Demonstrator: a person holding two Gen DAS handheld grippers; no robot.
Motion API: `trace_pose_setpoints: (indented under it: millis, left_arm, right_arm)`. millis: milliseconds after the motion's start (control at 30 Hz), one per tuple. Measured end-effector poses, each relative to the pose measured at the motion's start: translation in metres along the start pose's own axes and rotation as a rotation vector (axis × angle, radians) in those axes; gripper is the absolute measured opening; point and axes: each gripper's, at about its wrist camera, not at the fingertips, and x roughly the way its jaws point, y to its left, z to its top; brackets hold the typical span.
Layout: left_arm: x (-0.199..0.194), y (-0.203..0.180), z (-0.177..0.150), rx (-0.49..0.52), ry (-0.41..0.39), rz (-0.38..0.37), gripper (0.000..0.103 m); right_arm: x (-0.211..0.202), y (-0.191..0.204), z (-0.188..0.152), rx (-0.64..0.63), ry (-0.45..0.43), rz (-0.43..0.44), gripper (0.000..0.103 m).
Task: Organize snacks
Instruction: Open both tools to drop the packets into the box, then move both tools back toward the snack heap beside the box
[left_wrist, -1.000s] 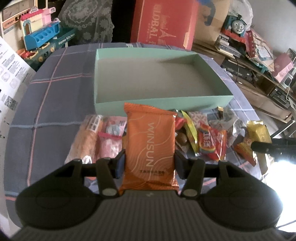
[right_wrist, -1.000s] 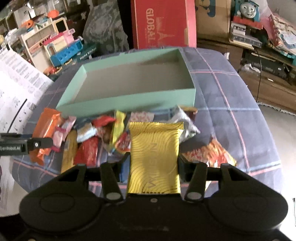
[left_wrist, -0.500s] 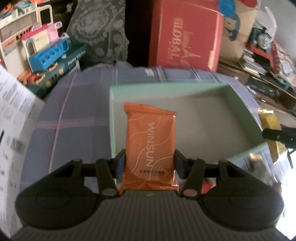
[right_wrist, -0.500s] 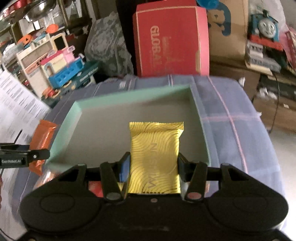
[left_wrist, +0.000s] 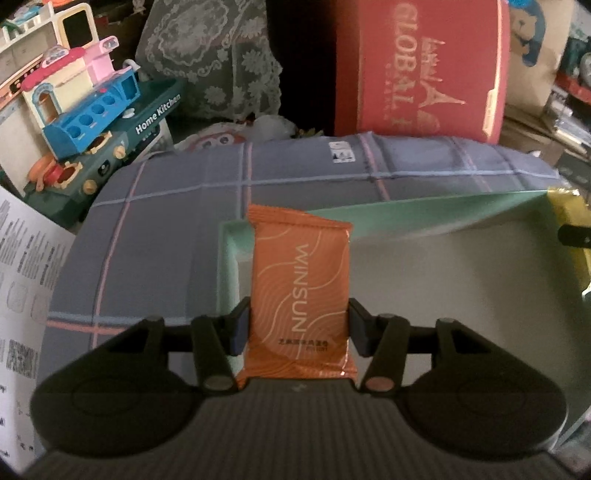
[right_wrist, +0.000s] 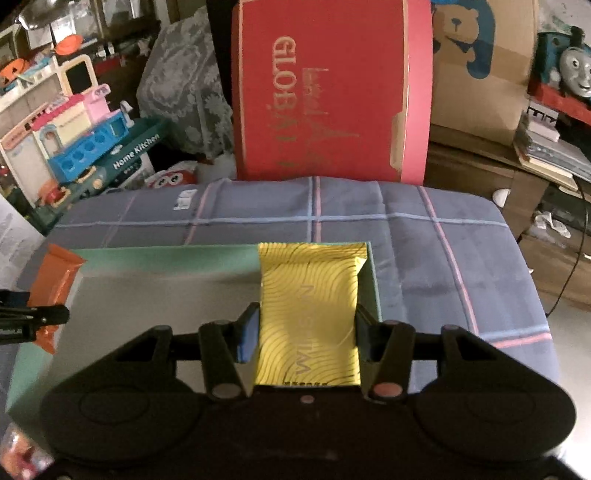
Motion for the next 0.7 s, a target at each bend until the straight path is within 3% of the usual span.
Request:
trace_pose_setpoints:
  millis: [67, 133, 200, 267, 367, 700]
  left_arm:
    - [0.007, 0.000, 0.002, 0.002, -0.003, 0.009, 0.053]
    - [0.011, -0.003, 0.004, 0.014, -0.018, 0.040, 0.067]
    - [0.010, -0.004, 0.004, 0.011, -0.025, 0.023, 0.086]
    - [0.005, -0.007, 0.002, 0.004, -0.037, 0.011, 0.092]
    - [-0.004, -0.011, -0.004, 0.011, -0.044, 0.028, 0.101]
    - [-0.063, 0.006, -0.052, 0.022, -0.038, -0.024, 0.103]
  right_arm:
    - [0.009, -0.002, 0.004, -0.003, -0.010, -0.005, 0.054]
    - [0.015, -0.003, 0.009, -0.006, -0.023, -0.014, 0.058]
    - [0.012, -0.002, 0.011, 0.007, -0.043, -0.010, 0.074]
    - [0.005, -0.001, 0.009, 0.020, -0.078, -0.007, 0.095]
    - [-0.008, 0.001, 0.006, 0.035, -0.103, -0.003, 0.101]
    - [-0.066, 0.033, -0.031, 0.000, -0.095, 0.047, 0.103]
